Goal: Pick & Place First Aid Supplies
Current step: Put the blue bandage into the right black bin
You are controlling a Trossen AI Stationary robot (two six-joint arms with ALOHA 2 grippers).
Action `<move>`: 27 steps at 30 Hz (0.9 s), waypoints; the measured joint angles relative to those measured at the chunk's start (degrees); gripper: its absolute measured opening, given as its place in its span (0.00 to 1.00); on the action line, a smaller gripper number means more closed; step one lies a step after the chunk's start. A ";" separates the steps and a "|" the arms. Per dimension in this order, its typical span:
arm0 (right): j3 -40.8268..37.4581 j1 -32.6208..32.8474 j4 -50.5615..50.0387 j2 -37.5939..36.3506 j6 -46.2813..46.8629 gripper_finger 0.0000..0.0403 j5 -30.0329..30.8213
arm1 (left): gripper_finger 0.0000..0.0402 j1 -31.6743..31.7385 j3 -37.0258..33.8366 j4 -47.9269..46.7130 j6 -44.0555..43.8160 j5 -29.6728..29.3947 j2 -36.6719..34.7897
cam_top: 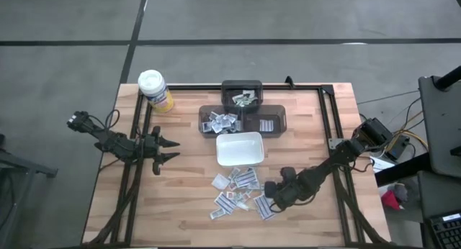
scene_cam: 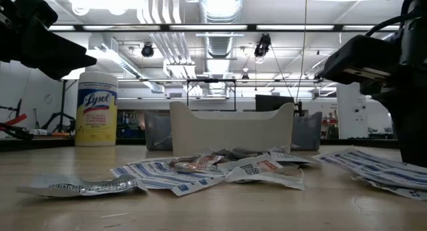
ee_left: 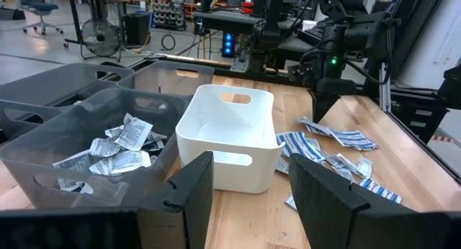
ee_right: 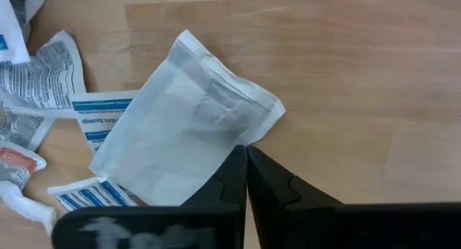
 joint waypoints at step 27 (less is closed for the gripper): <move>0.21 -0.14 -3.00 -4.95 -14.99 0.19 1.78 | 0.44 0.02 0.00 0.00 0.00 -0.01 -0.02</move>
